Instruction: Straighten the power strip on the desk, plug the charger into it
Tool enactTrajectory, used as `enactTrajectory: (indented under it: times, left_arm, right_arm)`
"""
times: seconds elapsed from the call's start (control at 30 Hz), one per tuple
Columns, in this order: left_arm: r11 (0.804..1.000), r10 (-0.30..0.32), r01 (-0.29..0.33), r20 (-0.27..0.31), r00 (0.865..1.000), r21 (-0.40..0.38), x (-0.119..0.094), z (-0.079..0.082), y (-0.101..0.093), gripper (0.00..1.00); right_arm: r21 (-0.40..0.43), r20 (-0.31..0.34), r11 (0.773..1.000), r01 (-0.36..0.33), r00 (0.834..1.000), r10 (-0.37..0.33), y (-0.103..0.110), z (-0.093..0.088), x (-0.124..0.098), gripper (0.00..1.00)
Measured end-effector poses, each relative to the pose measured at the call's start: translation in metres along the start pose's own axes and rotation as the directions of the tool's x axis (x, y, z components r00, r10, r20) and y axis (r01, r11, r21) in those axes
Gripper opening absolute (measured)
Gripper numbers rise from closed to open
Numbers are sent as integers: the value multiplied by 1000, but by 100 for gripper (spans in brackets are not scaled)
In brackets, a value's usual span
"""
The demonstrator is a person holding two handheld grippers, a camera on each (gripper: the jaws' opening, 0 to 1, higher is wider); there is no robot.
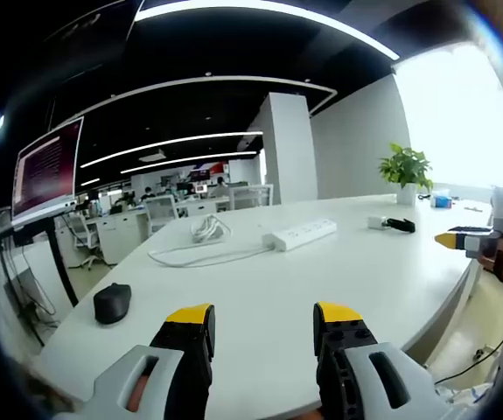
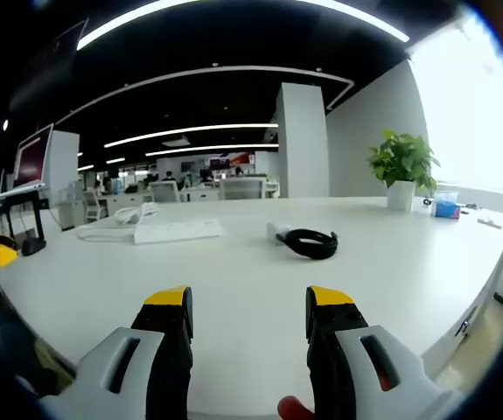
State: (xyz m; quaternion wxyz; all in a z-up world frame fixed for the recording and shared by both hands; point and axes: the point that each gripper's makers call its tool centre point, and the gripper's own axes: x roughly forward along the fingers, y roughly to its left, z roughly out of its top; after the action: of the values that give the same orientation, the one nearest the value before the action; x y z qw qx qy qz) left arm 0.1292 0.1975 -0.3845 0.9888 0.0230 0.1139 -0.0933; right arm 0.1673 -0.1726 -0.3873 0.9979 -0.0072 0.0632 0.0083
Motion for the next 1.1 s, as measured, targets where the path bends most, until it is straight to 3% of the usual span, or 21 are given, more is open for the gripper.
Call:
enactTrajectory:
  times: [0.73,0.87,1.1]
  left_arm:
    - [999,-31,31,-25,999,8,15,-1,-10,46]
    - [1000,-16,16,2,1000,-10,14,4,-7,46]
    - [1000,-7,6,-5,1000,-9,18,3,-5,46]
  right_arm:
    - [-32,-31,999,-10,999,9,-4,-4,9,53]
    - [-41,-34,999,-11,999,9,-3,-5,10,53]
    - [-55,-14,998,-1,1000,0,-6,-3,11,52]
